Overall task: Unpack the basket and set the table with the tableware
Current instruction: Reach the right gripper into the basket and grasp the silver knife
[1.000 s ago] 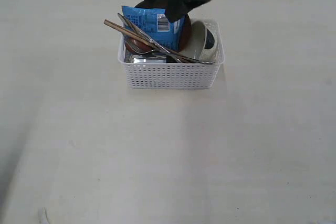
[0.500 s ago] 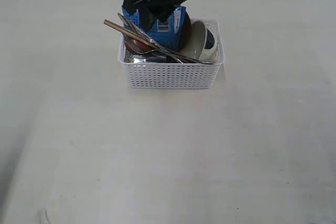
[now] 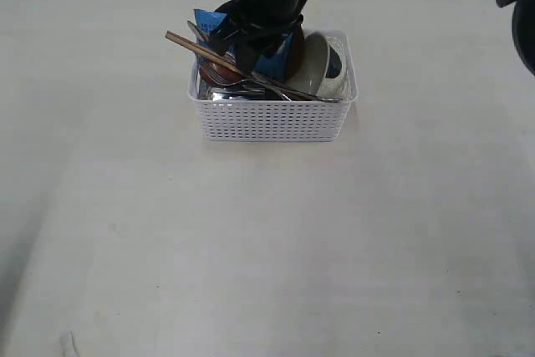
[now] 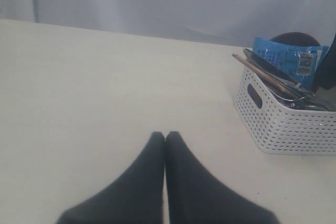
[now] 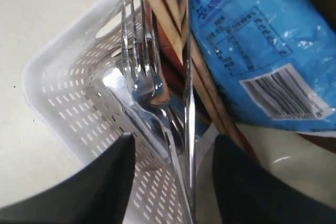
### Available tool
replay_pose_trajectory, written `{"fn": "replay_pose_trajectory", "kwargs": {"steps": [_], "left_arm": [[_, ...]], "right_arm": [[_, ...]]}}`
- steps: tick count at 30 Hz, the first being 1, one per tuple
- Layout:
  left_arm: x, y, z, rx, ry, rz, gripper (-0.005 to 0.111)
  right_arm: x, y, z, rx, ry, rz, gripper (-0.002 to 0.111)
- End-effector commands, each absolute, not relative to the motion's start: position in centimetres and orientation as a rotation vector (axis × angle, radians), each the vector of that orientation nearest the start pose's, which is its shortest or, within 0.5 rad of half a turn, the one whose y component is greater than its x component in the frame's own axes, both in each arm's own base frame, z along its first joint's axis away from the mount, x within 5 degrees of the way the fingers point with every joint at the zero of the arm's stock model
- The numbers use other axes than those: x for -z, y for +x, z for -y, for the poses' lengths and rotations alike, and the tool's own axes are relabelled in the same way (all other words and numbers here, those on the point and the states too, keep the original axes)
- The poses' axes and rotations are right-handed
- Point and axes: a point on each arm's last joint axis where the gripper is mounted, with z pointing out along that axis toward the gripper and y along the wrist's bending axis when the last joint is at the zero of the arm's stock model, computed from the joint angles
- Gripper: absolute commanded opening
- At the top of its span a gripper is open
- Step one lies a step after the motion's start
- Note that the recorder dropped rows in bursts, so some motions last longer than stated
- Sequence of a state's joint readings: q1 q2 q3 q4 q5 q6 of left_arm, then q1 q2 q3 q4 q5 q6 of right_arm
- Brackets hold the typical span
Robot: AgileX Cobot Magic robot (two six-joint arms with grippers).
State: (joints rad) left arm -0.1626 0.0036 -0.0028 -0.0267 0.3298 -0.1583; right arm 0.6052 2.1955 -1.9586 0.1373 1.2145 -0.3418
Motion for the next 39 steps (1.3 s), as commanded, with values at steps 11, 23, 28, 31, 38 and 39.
{"fn": "replay_pose_trajectory", "kwargs": {"steps": [11, 23, 28, 31, 38, 39], "left_arm": [[-18.4, 5.3, 1.0, 0.257, -0.016, -1.811, 0.000], [-18.4, 5.3, 1.0, 0.257, -0.016, -1.811, 0.000], [-18.4, 5.3, 1.0, 0.257, -0.016, -1.811, 0.000], [-18.4, 5.3, 1.0, 0.257, -0.016, -1.811, 0.000], [-18.4, 5.3, 1.0, 0.257, -0.016, -1.811, 0.000], [-18.4, 5.3, 1.0, 0.257, -0.016, -1.811, 0.000]], "right_arm": [[-19.4, 38.8, -27.6, -0.211, -1.323, -2.678, 0.045], [-21.5, 39.7, -28.5, -0.276, -1.238, -2.581, 0.045], [-20.5, 40.4, -29.0, -0.279, -1.198, -2.549, 0.043], [-19.4, 40.6, -29.1, -0.276, -1.202, -2.565, 0.033], [-19.4, 40.6, -29.1, -0.276, -1.205, -2.563, 0.000], [-19.7, 40.6, -29.0, -0.276, -1.206, -2.558, -0.001]]}}
